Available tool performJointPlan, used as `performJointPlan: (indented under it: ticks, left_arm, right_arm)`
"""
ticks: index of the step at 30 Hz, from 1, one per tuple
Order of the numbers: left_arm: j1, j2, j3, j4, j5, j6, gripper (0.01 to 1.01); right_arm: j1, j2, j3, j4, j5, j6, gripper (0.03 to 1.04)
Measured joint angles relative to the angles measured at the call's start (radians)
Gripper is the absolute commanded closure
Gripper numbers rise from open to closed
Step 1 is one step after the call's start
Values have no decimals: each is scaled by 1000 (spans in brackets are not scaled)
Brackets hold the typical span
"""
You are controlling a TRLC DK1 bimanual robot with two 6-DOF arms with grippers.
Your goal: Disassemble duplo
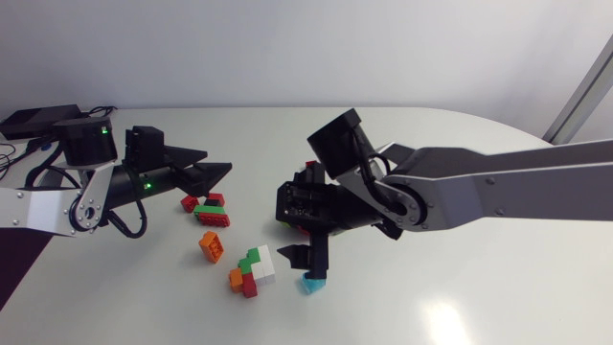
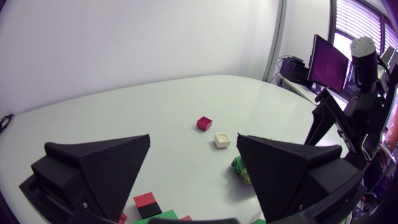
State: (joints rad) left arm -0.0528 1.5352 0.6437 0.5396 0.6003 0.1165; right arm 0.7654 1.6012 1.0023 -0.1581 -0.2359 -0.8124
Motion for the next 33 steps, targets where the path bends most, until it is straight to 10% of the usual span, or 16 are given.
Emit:
performJointPlan:
  ticks: [33]
  left_arm:
    - [0, -30, -14, 0, -53, 72, 54]
  right_arm:
    - [21, 302, 155, -110, -113, -207, 67]
